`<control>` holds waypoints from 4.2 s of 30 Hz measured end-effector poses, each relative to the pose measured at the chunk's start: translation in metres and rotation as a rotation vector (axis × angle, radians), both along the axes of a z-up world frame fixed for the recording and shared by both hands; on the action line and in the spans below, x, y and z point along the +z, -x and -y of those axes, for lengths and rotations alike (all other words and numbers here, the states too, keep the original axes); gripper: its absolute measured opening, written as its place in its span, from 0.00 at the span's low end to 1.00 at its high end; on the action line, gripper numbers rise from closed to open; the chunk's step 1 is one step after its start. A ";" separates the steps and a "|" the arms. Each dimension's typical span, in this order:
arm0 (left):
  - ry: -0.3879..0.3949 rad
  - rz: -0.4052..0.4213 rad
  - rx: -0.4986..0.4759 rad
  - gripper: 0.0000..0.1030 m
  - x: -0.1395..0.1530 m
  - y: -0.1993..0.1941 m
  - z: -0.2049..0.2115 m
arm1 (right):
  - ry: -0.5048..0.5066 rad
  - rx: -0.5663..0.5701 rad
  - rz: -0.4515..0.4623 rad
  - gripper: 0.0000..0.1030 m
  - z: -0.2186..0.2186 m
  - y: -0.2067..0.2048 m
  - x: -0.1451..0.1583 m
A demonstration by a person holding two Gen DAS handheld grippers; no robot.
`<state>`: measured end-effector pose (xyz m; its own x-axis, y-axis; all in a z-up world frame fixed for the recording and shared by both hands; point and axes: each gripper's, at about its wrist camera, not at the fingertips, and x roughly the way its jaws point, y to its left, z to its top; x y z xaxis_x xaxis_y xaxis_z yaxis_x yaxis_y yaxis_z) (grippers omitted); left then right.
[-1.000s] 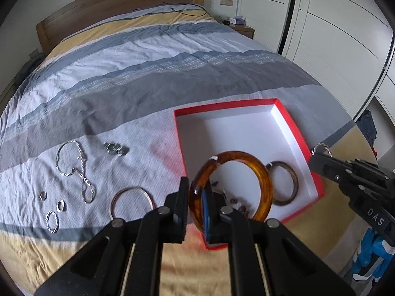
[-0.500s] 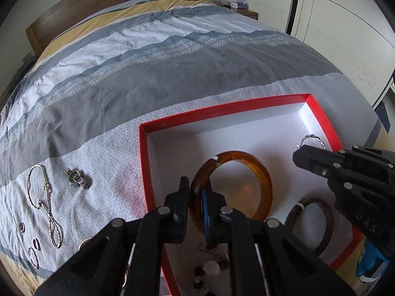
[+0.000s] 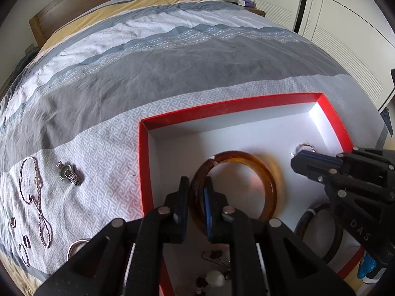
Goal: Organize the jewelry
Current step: 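Carry the amber bangle with the left gripper while the right carries the silver bangle into the box, then open both grippers to release the amber and silver bangles in the box, then withdraw both grippers from the red box, then move both grippers toward the silver bangles and rings on the duvet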
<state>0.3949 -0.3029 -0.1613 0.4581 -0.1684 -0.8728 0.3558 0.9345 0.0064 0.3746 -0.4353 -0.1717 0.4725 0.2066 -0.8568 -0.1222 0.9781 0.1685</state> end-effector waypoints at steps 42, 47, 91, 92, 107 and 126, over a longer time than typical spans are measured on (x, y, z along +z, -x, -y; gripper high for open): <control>0.062 0.171 0.050 0.31 0.149 0.195 -0.164 | -0.031 -0.094 0.196 0.27 -0.035 0.212 0.157; 0.038 0.180 0.139 0.31 0.157 0.229 -0.228 | -0.062 -0.101 0.213 0.27 -0.047 0.241 0.168; 0.131 0.072 0.309 0.31 0.098 0.276 -0.363 | -0.063 0.027 0.131 0.34 -0.152 0.245 0.148; 0.127 0.063 0.310 0.31 0.094 0.270 -0.362 | -0.065 0.029 0.122 0.34 -0.153 0.240 0.143; 0.121 -0.012 0.306 0.31 0.050 0.176 -0.346 | -0.107 0.080 0.027 0.39 -0.170 0.155 0.090; 0.161 -0.047 0.318 0.31 0.019 0.078 -0.341 | -0.085 0.189 -0.033 0.44 -0.218 0.067 0.039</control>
<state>0.3173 0.0382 -0.1421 0.4699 -0.1613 -0.8679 0.0438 0.9862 -0.1595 0.3076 -0.2172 -0.1322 0.3906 0.3606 -0.8470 -0.2948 0.9206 0.2560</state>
